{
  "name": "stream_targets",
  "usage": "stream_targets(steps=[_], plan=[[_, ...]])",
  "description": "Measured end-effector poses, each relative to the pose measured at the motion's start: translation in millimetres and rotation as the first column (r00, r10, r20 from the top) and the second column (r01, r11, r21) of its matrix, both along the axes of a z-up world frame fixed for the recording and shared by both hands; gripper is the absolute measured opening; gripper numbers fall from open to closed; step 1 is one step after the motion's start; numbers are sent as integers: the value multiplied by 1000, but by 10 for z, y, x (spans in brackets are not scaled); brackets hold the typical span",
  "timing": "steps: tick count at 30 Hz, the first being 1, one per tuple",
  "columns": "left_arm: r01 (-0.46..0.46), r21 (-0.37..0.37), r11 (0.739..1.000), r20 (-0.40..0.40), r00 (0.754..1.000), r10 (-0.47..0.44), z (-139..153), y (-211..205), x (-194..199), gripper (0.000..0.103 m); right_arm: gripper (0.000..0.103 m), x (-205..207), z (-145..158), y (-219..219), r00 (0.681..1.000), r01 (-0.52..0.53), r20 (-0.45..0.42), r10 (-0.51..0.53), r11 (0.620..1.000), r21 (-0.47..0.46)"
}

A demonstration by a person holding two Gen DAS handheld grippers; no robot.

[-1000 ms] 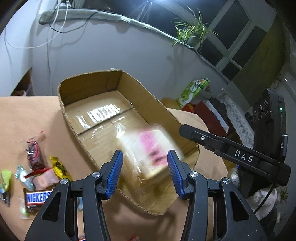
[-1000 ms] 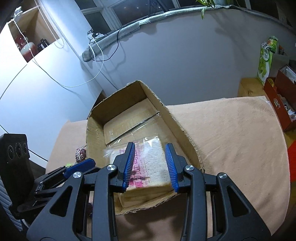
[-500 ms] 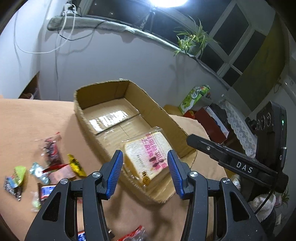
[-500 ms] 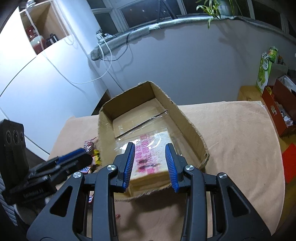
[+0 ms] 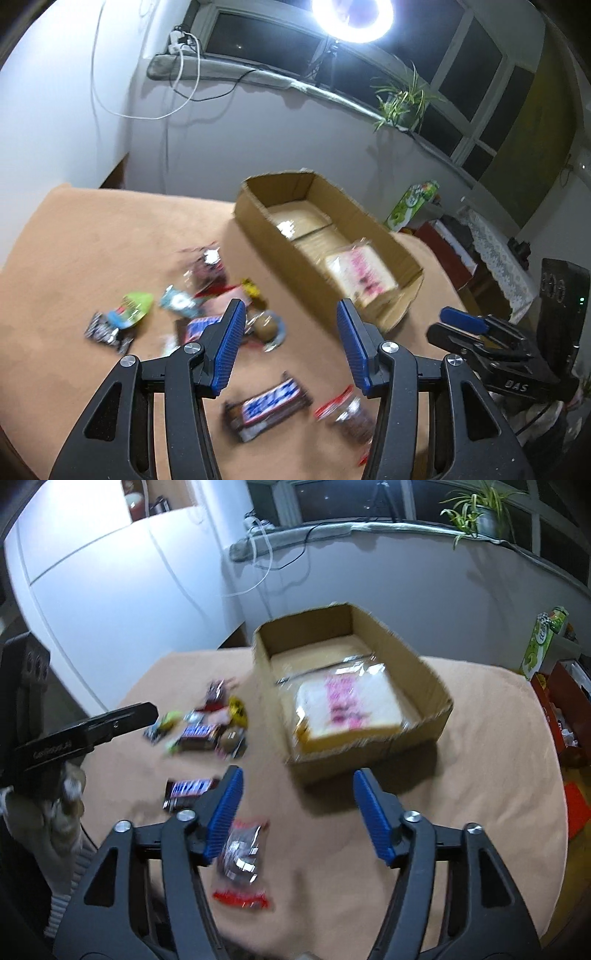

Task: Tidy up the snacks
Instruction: 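Grasp the Snickers bar with the left tool while the right tool grasps the red pastry bag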

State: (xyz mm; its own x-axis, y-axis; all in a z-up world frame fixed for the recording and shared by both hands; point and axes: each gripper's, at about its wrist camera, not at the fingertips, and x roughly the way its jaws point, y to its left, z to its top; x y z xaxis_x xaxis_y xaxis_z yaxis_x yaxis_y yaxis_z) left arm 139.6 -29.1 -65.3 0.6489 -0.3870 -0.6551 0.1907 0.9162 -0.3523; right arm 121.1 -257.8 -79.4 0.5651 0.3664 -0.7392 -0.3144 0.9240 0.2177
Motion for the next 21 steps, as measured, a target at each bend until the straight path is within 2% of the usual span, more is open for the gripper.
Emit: stream_targets(steps=[5, 11, 13, 17, 21], plan=[[61, 42, 997, -53, 997, -58, -207, 48, -154, 50, 72, -241, -129, 131, 999, -38, -19, 38, 999, -15], [158, 147, 976, -94, 985, -146, -399, -70, -272, 53, 72, -425, -330, 287, 995, -88, -51, 84, 993, -77], [190, 186, 964, -91, 980, -176, -428, -131, -288, 61, 72, -448, -414, 320, 993, -98, -72, 92, 992, -82], [265, 278, 923, -108, 964, -243, -529, -289, -270, 61, 72, -454, -524, 386, 989, -117, -102, 108, 989, -88], [312, 339, 888, -146, 949, -278, -664, -389, -195, 61, 72, -437, -599, 460, 986, -131, -116, 119, 986, -106]])
